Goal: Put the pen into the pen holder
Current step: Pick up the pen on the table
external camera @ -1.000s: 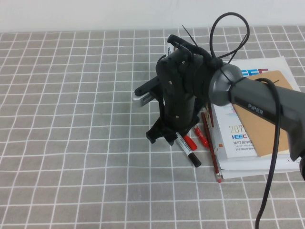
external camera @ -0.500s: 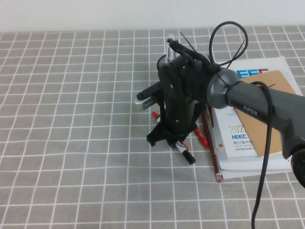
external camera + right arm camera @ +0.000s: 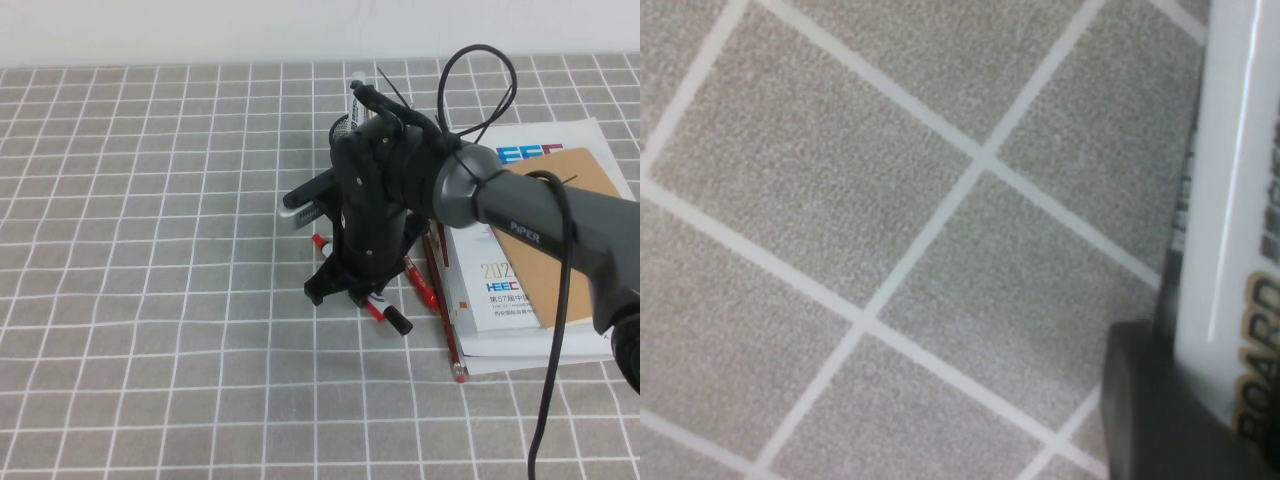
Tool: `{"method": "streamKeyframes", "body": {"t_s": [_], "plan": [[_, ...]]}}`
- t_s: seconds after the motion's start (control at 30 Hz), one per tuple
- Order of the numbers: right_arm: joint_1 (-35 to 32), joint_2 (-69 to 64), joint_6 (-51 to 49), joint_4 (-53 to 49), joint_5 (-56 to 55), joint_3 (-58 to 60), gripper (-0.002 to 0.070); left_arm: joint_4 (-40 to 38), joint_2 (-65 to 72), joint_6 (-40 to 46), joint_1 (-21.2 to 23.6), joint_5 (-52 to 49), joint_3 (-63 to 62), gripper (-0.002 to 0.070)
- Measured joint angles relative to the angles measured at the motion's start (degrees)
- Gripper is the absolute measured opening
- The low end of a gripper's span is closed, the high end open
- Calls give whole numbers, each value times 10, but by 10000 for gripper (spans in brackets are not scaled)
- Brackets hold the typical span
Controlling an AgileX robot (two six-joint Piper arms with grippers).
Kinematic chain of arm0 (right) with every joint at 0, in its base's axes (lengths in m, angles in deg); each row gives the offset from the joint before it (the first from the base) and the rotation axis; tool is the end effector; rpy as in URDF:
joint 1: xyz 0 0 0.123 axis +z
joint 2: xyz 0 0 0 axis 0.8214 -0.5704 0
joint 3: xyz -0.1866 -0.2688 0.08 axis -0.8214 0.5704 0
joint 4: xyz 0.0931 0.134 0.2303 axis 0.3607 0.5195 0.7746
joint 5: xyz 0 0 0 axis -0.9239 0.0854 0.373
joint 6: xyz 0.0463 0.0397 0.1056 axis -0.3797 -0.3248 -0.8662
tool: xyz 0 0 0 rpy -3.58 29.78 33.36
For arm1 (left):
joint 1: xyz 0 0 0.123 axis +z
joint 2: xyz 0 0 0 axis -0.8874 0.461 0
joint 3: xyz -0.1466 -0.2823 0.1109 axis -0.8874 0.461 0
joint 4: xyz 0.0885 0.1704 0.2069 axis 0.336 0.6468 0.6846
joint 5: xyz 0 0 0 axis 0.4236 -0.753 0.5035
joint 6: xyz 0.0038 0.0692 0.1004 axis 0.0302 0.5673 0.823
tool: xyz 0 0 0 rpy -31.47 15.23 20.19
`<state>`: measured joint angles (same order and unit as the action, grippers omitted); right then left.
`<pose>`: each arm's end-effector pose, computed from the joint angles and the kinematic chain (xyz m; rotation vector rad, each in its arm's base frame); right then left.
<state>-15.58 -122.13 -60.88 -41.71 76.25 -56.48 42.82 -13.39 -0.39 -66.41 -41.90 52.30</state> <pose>0.4248 0.3380 0.1847 -0.8854 2.7877 -0.0105 0.0602 -0.0048 0.1604 0.0470 1.8803 -0.0663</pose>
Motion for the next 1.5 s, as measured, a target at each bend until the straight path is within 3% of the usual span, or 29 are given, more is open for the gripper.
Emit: {"method": "streamKeyframes", "body": {"t_s": [0.1,0.27,0.33,0.43,0.7,0.8,0.97,1.27,1.5], "plan": [[0,5,0,0,0,0,105,0,0,0,0,0,0,-5],[0,11,0,0,0,-2,240,0,0,0,0,0,0,-5],[0,11,0,0,0,-2,257,0,0,0,0,0,0,-5],[0,11,0,0,0,-2,232,0,0,0,0,0,0,-5],[0,11,0,-5,-7,-2,32,0,0,0,0,0,0,-5],[0,11,0,-5,-9,-2,2,0,0,0,0,0,0,-5],[0,12,10,5,-9,-2,3,0,0,0,0,0,0,-5],[0,12,20,14,-10,-2,86,0,0,0,0,0,0,-5],[1,12,30,22,-11,-2,95,0,0,0,0,0,0,-5]]}}
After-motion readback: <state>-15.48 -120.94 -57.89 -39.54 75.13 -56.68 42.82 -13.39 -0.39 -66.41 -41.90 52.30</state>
